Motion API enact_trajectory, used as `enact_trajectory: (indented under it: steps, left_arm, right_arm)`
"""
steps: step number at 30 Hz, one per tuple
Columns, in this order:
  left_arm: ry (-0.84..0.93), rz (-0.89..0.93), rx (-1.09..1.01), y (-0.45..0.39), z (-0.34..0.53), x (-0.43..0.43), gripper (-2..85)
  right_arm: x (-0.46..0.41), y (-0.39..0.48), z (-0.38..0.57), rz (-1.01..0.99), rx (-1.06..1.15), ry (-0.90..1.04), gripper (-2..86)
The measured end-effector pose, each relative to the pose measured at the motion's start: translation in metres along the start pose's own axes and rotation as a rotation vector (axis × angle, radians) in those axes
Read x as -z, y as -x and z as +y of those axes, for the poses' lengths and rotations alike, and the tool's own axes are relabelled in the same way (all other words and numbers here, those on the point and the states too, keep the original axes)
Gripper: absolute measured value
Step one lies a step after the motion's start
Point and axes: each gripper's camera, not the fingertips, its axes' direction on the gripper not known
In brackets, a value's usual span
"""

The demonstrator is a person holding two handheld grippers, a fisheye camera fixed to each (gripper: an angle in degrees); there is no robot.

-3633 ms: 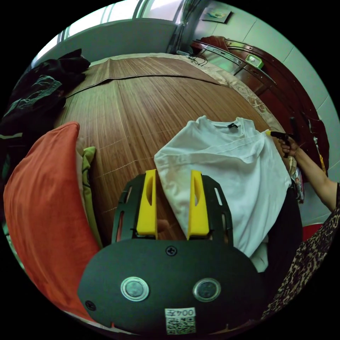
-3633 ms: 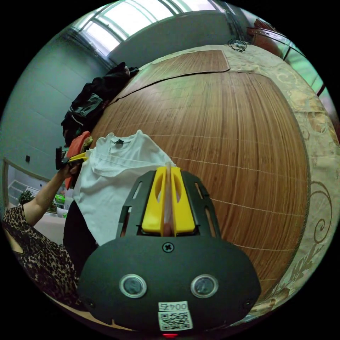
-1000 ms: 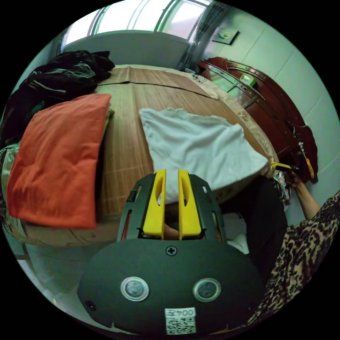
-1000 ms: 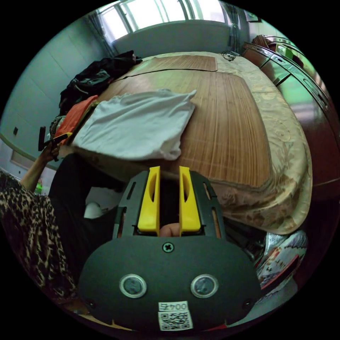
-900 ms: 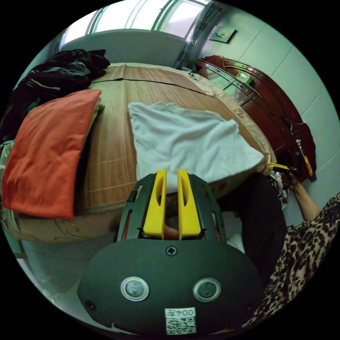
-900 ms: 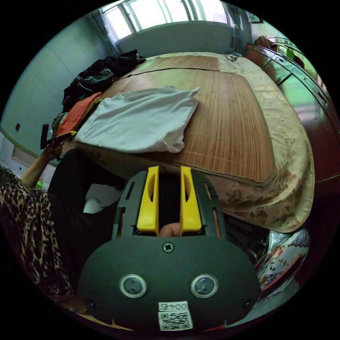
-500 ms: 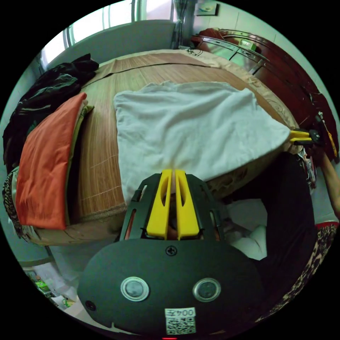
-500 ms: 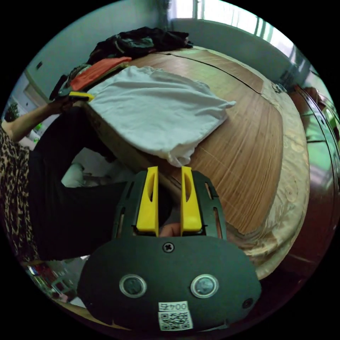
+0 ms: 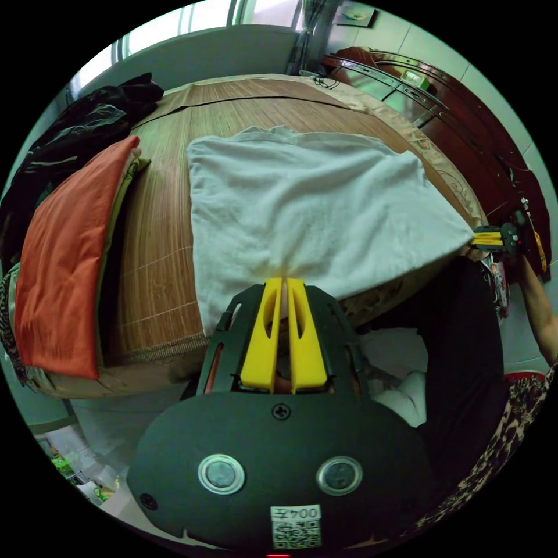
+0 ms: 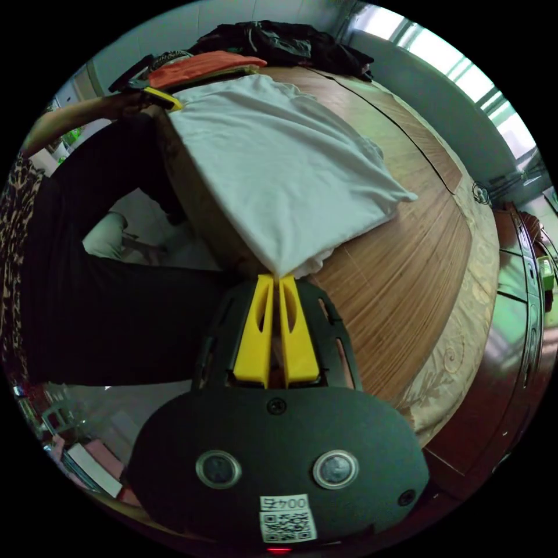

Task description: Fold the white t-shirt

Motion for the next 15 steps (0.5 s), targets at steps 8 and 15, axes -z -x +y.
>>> enact_trajectory:
  steps: [8, 15]
  left_arm:
    - [0.000, 0.024, 0.012, -0.002, 0.011, 0.003, 1.1]
    - [-0.004, 0.006, 0.002, -0.009, 0.024, 0.008, 1.1]
  right_arm:
    - [0.008, 0.005, 0.027, -0.003, -0.253, 0.002, -0.2]
    - [0.056, 0.005, 0.025, -0.101, -0.559, -0.326, -0.8]
